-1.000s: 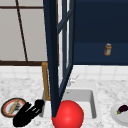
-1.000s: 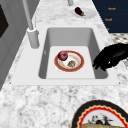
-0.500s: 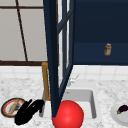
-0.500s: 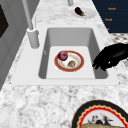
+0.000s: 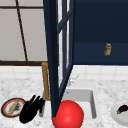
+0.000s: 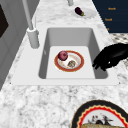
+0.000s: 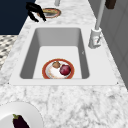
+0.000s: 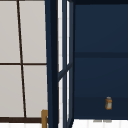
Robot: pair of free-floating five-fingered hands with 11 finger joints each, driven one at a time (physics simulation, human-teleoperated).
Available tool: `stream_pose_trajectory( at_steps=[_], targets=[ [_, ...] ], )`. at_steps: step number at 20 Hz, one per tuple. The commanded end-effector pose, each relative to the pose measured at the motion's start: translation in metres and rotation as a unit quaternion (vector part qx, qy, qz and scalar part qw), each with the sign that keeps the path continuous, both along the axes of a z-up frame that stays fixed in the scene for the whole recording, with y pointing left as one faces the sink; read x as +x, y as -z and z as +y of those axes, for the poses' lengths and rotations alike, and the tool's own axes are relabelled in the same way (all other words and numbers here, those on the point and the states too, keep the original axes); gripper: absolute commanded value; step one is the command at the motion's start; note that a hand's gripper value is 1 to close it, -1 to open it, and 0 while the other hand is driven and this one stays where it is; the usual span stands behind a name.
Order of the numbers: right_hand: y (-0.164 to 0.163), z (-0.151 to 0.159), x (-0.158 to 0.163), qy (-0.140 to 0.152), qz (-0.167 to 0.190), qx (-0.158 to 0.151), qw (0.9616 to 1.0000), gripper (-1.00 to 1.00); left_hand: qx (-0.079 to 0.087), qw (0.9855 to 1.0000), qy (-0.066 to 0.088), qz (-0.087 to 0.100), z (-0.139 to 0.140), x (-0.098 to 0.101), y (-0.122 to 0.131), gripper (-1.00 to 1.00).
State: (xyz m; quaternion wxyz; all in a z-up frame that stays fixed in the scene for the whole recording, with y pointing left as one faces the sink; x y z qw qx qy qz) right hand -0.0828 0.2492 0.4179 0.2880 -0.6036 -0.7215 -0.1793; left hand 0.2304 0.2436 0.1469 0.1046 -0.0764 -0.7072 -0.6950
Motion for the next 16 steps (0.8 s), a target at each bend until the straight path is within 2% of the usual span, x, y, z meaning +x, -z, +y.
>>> stream_pose_trajectory(
  at_steps=[1,5,11,16],
  targets=[
    [0.005,-0.018,0.001,0.0,0.062,-0.033,0.9975,-1.0,0.0,1.0,0.0,0.0,0.0,0.0,0.0,0.0],
    [0.01,-0.033,0.003,-0.032,0.077,-0.055,0.995,-1.0,0.0,1.0,0.0,0.0,0.0,0.0,0.0,0.0],
    [0.017,-0.052,0.008,-0.075,0.1,-0.075,0.9893,-1.0,0.0,1.0,0.0,0.0,0.0,0.0,0.0,0.0],
    [0.021,-0.065,0.014,-0.113,0.12,-0.072,0.9836,-1.0,0.0,1.0,0.0,0.0,0.0,0.0,0.0,0.0]
  ],
)
